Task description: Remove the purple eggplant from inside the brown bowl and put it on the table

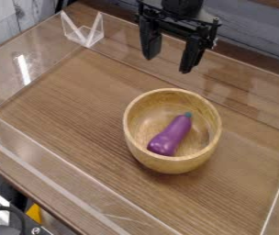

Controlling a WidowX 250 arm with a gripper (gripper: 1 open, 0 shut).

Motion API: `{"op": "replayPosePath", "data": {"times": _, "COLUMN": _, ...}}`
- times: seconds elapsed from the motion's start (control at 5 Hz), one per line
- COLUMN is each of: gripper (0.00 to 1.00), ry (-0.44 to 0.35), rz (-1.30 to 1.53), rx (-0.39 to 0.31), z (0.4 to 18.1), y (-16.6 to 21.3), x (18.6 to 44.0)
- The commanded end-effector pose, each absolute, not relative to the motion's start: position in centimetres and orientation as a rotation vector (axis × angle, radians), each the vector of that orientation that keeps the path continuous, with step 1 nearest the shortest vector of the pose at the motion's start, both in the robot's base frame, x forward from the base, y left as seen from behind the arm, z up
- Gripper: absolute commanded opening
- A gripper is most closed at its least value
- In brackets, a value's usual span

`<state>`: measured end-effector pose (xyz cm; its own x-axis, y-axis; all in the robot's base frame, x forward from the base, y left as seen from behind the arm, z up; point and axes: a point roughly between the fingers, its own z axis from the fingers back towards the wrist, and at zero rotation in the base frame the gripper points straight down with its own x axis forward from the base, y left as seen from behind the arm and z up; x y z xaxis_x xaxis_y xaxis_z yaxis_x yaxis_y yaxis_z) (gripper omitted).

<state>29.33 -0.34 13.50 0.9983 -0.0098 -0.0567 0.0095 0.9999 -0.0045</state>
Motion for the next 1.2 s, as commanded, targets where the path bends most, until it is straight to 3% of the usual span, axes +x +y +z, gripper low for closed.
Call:
{"op": "replayPosePath", "data": {"times": 0.0, "gripper": 1.00, "ry": 0.073, "rz": -0.064, "rx": -0.008, "z": 12.2, "y": 0.5, "x": 29.4}}
{"op": "replayPosePath", "data": {"times": 0.6, "gripper": 1.00, "ry": 0.079, "rz": -0.226, "rx": -0.020, "z": 8.5, "y": 0.0, "x": 27.6}}
{"op": "replayPosePath", "data": {"times": 1.0, "gripper": 1.00, "ry": 0.049, "rz": -0.281, "rx": -0.019, "z": 8.8, "y": -1.5, "x": 27.5}}
